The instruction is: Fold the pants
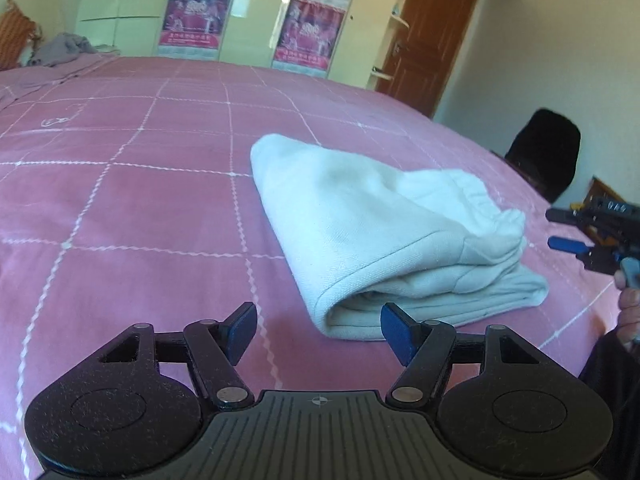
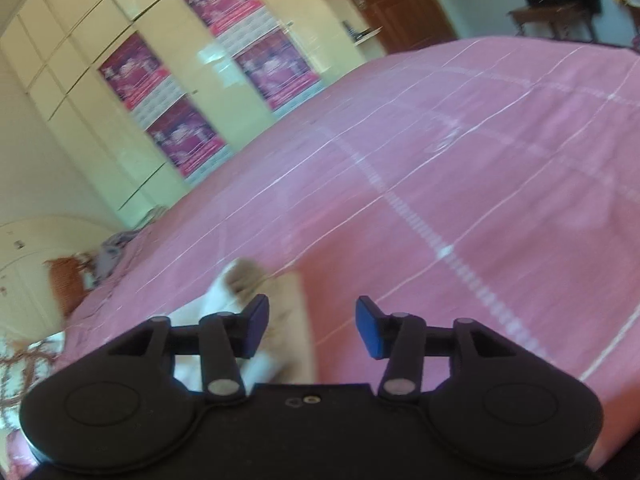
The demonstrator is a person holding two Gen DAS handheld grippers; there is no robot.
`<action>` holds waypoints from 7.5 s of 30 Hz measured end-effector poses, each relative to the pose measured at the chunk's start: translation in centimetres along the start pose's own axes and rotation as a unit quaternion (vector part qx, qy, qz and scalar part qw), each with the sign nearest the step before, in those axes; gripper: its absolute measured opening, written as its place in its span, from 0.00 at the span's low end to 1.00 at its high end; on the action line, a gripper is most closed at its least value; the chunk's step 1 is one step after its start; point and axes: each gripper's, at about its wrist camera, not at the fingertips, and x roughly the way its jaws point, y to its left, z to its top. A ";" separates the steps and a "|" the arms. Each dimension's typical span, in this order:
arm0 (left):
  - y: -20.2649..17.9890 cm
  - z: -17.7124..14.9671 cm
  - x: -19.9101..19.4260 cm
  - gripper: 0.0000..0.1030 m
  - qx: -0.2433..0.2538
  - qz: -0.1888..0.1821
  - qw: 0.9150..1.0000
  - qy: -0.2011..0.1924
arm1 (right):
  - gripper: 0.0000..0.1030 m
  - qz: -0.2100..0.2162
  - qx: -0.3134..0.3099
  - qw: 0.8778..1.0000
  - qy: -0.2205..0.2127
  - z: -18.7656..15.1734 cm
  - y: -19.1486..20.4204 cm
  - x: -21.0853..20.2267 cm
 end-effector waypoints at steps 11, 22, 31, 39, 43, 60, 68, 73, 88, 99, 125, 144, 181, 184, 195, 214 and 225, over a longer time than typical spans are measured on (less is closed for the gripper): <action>2.1 -1.1 1.0 0.66 -0.045 0.006 0.999 -0.007 | 0.51 0.005 0.001 0.996 0.087 -3.1 5.0 3.3; 1.7 -1.4 1.5 0.66 -0.039 0.025 0.999 -0.005 | 0.31 -0.007 0.023 0.994 0.110 -3.5 5.7 6.8; 2.0 -1.5 1.6 0.66 -0.063 0.024 0.998 -0.014 | 0.28 0.040 -0.040 0.998 0.011 -4.0 8.5 1.8; 2.5 -1.8 1.7 0.66 -0.084 0.022 0.996 -0.017 | 0.30 0.017 0.005 0.998 0.068 -4.8 5.5 3.7; 2.1 -1.8 1.7 0.66 -0.069 0.021 0.997 0.001 | 0.31 -0.006 0.031 0.996 0.083 -5.3 4.0 4.6; -4.7 3.5 8.0 0.42 0.000 -0.062 0.998 0.025 | 0.18 -0.078 -0.374 0.921 0.080 -4.9 11.0 6.8; -4.0 10.3 10.0 0.42 0.019 -0.049 0.999 -0.006 | 0.23 -0.027 -0.365 0.930 0.031 -1.6 12.9 6.9; -3.7 11.1 16.3 0.42 0.006 -0.039 0.997 0.074 | 0.19 -0.051 -0.397 0.914 0.066 -0.6 14.2 12.7; -6.2 10.6 17.5 0.43 0.040 -0.014 0.997 0.069 | 0.36 -0.099 -0.406 0.903 0.099 -1.8 13.6 16.6; -9.6 7.7 12.1 0.72 0.129 0.025 0.990 0.055 | 0.60 -0.127 -0.440 0.885 0.082 -3.8 13.9 12.0; 1.7 4.9 6.5 0.77 -0.072 -0.055 0.994 0.066 | 0.82 -0.020 -0.113 0.990 0.085 0.2 3.1 4.1; 7.5 3.6 16.8 0.48 -0.259 -0.285 0.915 0.120 | 0.58 0.167 -0.014 0.953 0.251 1.9 -0.1 14.4; 15.2 15.9 23.3 0.42 -0.235 -0.178 0.955 0.040 | 0.56 0.153 -0.158 0.930 0.295 10.5 9.0 36.0; 15.2 15.4 22.9 0.45 -0.246 -0.180 0.952 0.031 | 0.58 0.173 -0.123 0.936 0.280 9.6 7.2 35.4; 13.0 14.7 14.7 0.48 -0.206 -0.117 0.971 0.004 | 0.42 0.158 -0.222 0.942 0.195 11.9 10.2 28.0; 13.3 17.6 20.1 0.48 -0.220 -0.092 0.970 -0.037 | 0.22 0.108 -0.251 0.949 0.159 8.3 13.3 33.1; 10.6 14.4 15.8 0.48 -0.188 -0.035 0.981 -0.024 | 0.27 0.079 -0.264 0.944 0.181 7.0 13.4 30.2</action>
